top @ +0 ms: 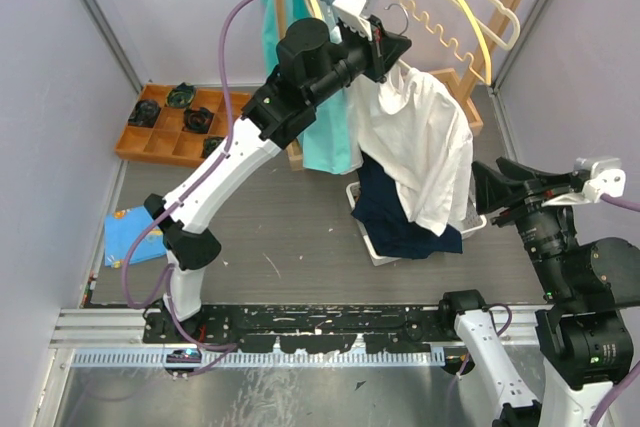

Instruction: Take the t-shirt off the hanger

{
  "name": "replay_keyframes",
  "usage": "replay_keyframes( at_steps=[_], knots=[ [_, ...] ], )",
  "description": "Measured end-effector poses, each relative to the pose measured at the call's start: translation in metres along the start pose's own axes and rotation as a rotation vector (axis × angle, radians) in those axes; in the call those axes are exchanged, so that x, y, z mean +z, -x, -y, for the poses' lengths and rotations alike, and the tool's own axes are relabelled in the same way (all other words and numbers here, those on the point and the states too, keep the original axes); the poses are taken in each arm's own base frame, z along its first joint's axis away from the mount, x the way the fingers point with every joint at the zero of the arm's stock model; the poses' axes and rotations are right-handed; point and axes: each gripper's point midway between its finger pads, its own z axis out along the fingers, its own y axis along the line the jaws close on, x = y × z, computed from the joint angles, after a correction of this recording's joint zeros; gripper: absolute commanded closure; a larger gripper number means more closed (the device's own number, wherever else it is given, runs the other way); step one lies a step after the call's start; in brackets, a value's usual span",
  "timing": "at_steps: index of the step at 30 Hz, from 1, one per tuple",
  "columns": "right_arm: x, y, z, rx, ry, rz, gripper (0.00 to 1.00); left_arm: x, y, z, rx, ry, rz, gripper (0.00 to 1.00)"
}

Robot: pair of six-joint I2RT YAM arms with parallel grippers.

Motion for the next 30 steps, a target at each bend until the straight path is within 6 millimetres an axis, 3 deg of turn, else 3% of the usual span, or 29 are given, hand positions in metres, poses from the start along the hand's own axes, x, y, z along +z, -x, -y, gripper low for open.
replay_keyframes(
  at_steps=[11,18,20,21,30],
  knots=[
    [0.007,-0.031,-0.021,0.001,0.14,-0.139,0.51,-0.002,-0.001,0.01,-0.039,-0.037,-0.014,1.0],
    [0.019,-0.044,-0.022,0.011,0.158,-0.194,0.72,-0.002,-0.003,0.013,-0.052,-0.041,-0.019,1.0],
    [0.022,-0.048,-0.02,0.013,0.154,-0.208,0.85,-0.002,-0.004,0.013,-0.054,-0.042,-0.022,1.0],
    [0.024,-0.049,-0.02,0.014,0.152,-0.213,0.97,-0.002,-0.004,0.013,-0.054,-0.042,-0.023,1.0],
    [0.018,-0.058,-0.015,0.043,0.118,-0.227,0.99,-0.003,-0.004,0.01,-0.054,-0.022,-0.022,1.0]
  ],
)
